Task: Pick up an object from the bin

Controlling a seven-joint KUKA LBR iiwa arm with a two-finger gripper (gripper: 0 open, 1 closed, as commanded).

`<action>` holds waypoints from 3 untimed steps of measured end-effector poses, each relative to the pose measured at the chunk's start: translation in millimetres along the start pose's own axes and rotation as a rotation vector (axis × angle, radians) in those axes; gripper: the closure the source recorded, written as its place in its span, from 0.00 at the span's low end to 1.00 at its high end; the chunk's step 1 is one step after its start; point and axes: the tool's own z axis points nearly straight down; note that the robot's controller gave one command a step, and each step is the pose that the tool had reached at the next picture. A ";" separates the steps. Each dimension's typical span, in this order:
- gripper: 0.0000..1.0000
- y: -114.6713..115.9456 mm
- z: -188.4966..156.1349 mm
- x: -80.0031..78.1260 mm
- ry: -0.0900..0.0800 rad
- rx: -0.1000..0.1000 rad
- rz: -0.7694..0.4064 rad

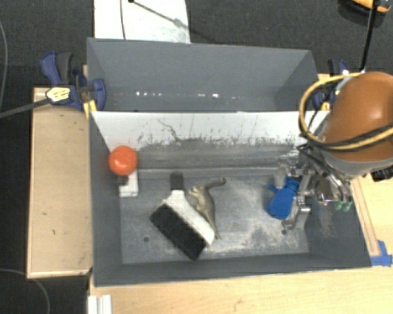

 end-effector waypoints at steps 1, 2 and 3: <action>0.00 0.1 -4.3 -1.6 -0.009 0.001 -0.002; 0.00 -12.6 13.0 2.5 -0.007 0.000 0.035; 0.00 -23.2 34.3 -24.7 -0.013 0.000 0.117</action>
Offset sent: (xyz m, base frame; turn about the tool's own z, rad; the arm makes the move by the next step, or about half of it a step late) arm -0.0089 -0.0272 -0.0329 0.0895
